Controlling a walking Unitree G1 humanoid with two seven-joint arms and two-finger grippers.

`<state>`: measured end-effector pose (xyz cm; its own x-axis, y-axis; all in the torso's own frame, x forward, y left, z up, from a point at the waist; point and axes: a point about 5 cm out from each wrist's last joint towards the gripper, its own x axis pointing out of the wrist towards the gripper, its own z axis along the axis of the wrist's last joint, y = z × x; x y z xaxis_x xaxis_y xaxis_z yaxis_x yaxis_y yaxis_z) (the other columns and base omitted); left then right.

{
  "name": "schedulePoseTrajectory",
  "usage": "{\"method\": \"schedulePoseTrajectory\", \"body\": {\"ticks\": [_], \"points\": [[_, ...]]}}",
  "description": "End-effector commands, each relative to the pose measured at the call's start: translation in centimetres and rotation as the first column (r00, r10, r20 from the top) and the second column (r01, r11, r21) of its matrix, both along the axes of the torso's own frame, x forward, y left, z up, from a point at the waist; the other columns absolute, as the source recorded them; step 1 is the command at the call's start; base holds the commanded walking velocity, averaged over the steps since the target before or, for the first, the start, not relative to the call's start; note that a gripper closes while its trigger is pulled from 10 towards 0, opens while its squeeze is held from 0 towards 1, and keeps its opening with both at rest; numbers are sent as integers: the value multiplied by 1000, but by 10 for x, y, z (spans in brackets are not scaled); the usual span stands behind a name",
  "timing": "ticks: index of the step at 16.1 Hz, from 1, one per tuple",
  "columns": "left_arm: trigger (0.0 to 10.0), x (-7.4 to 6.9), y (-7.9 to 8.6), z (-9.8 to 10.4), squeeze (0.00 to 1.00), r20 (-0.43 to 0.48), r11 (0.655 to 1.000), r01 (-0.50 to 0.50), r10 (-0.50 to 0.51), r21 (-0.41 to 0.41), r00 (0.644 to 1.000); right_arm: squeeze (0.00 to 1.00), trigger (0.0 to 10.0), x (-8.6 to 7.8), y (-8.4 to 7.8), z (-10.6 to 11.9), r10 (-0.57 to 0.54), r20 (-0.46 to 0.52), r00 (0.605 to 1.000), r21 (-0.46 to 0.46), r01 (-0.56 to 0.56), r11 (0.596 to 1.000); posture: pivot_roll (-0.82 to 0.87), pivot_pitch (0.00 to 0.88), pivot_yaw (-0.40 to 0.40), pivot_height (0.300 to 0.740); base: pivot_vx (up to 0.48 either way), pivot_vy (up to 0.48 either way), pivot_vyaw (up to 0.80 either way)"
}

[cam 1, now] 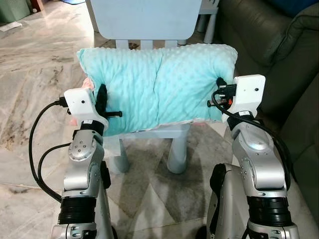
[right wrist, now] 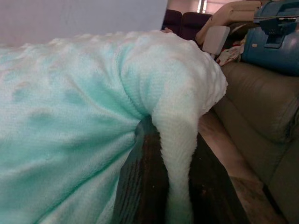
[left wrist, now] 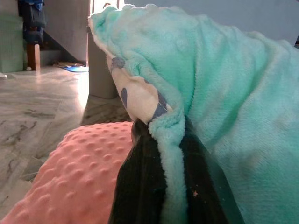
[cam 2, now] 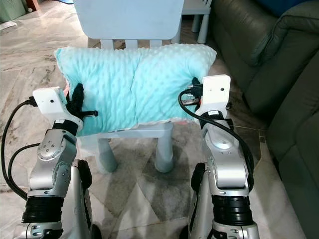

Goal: Move the pillow to the sofa

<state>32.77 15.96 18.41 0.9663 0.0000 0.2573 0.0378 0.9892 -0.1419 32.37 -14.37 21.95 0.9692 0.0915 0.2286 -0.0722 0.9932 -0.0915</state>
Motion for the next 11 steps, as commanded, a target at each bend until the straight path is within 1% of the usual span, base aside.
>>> {"method": "schedulePoseTrajectory", "body": {"ticks": [1, 3, 7, 11], "points": [[10000, 0, -4, 9, 0, 31, 1000, 13, -13, 3, 999, 0, 10000, -1, 0, 13, 2, 45, 999, 13, -2, 1000, -53, 0, 9, 330, 0, 0, 0], [10000, -1, -4, 9, 0, 28, 1000, 16, -16, 2, 999, 0, 10000, -1, 0, 13, 2, 43, 999, 15, -2, 1000, -54, 0, 9, 345, 0, 0, 0], [10000, -1, -6, 8, 0, 22, 1000, 29, -29, 2, 999, 0, 10000, -2, -1, 12, 1, 39, 999, 23, -2, 1000, -56, 0, 12, 395, 0, 0, 0], [10000, 0, -6, 8, 0, 19, 999, 34, -34, 5, 999, 0, 10000, -1, -1, 12, 0, 38, 999, 24, -1, 1000, -57, 0, 12, 430, 0, 0, 0]]}}
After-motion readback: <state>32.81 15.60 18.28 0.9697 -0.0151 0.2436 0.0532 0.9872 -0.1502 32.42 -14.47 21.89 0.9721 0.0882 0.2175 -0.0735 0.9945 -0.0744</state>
